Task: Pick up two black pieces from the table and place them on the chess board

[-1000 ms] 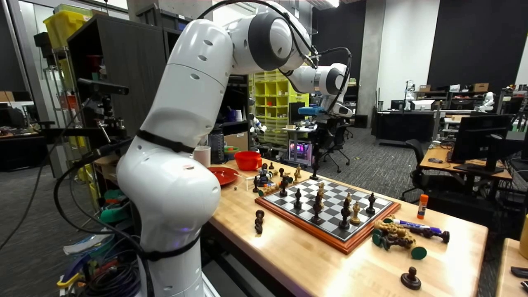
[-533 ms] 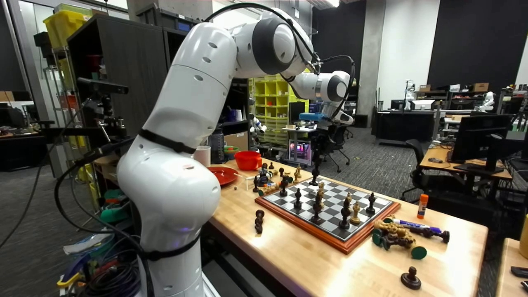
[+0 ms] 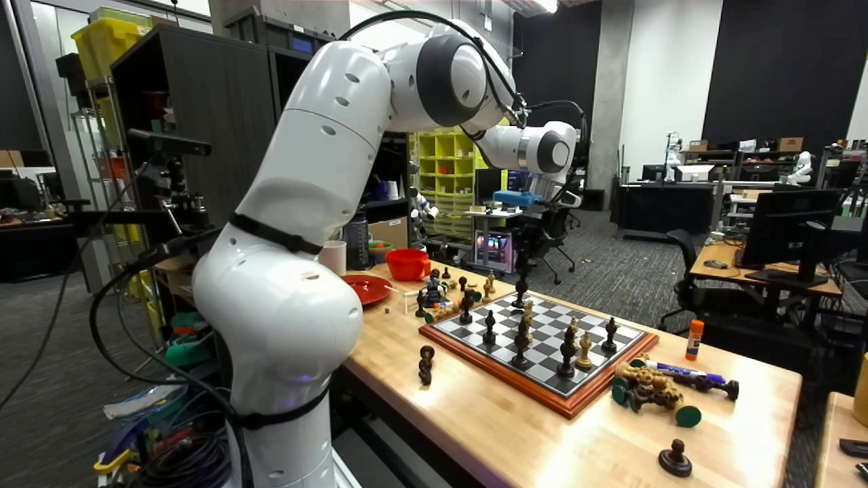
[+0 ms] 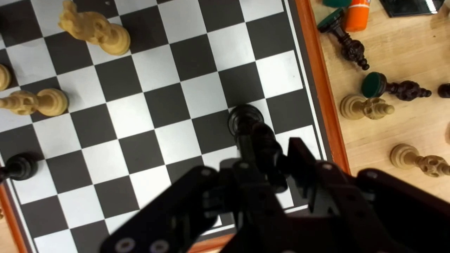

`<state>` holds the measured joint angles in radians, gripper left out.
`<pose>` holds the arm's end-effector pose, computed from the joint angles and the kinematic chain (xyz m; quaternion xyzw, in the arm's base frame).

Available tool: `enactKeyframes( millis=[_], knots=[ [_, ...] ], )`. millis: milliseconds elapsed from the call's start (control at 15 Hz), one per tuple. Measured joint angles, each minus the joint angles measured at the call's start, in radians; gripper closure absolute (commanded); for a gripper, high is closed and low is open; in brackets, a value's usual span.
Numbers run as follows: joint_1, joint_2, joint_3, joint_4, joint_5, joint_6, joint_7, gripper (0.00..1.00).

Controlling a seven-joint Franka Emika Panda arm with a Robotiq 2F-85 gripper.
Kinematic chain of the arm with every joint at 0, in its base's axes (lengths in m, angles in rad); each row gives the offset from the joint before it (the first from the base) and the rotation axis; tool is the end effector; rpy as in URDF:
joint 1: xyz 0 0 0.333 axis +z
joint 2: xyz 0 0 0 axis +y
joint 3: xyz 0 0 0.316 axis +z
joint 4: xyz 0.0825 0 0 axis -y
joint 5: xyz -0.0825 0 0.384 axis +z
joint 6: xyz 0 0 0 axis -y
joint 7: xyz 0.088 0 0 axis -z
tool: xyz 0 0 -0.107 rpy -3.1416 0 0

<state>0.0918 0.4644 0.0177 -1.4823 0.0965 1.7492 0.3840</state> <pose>0.6635 0.0799 0.3927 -0.9825 0.1496 0.1078 0.0248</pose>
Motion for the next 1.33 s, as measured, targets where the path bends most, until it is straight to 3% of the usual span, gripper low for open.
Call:
enactKeyframes(
  millis=[200,333,467,867,1333],
  knots=[
    [0.0,0.0,0.002,-0.009,0.0,0.035,-0.021,0.93],
    [0.0,0.0,0.003,-0.017,0.0,0.055,-0.032,0.45],
    [0.0,-0.001,0.004,-0.021,0.001,0.064,-0.04,0.4],
    [0.001,-0.01,0.014,-0.026,0.036,0.073,-0.063,0.02],
    [0.039,-0.145,0.036,-0.03,-0.001,0.07,-0.069,0.0]
  ],
)
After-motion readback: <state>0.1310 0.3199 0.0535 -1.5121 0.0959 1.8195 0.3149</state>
